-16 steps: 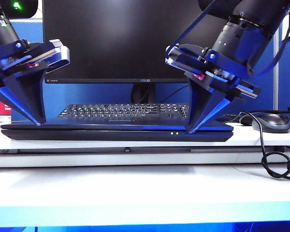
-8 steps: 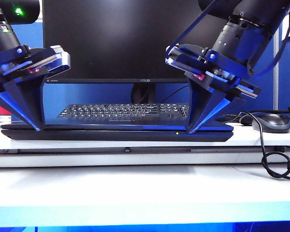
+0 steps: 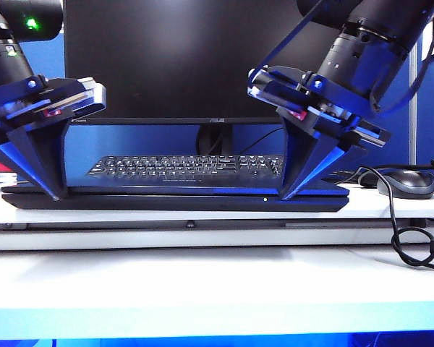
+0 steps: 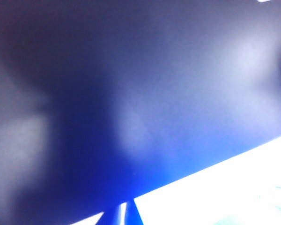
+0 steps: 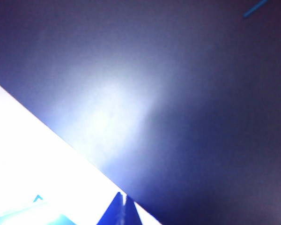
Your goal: Open the lid of the black laptop.
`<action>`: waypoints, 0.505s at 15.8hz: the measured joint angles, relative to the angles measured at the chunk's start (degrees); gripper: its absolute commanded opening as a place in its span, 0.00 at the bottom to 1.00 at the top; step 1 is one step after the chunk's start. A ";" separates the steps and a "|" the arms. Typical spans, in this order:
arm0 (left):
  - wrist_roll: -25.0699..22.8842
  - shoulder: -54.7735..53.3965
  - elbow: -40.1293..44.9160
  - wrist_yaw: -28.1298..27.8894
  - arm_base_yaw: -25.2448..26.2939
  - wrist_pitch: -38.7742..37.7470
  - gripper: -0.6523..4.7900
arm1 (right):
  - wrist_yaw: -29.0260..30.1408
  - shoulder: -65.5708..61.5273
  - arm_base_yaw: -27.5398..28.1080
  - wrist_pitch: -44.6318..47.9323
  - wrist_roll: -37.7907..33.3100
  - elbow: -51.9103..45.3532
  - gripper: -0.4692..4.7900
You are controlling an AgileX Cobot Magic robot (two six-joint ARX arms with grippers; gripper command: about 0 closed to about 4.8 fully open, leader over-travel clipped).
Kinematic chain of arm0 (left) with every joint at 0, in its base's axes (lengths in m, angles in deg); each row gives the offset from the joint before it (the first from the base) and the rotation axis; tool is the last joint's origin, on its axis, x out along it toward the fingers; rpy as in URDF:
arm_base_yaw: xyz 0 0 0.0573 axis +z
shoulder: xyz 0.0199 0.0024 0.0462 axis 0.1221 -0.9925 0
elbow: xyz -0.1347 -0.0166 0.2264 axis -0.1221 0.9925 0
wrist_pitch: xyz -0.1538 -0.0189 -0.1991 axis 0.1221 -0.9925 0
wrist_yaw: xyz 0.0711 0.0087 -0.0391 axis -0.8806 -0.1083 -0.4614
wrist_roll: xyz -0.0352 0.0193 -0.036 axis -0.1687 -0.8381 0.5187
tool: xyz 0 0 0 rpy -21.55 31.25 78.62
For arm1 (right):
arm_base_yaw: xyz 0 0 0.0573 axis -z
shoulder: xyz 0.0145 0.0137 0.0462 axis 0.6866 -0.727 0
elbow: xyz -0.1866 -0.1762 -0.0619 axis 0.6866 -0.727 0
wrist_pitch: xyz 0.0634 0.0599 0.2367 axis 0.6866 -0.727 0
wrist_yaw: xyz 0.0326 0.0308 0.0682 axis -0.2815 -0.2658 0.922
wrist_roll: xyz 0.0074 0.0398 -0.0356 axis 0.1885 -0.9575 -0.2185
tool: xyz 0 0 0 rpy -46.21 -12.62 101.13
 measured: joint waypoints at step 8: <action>0.55 0.00 0.02 -0.09 0.00 0.48 0.17 | -0.02 0.00 0.00 0.04 0.00 0.00 0.09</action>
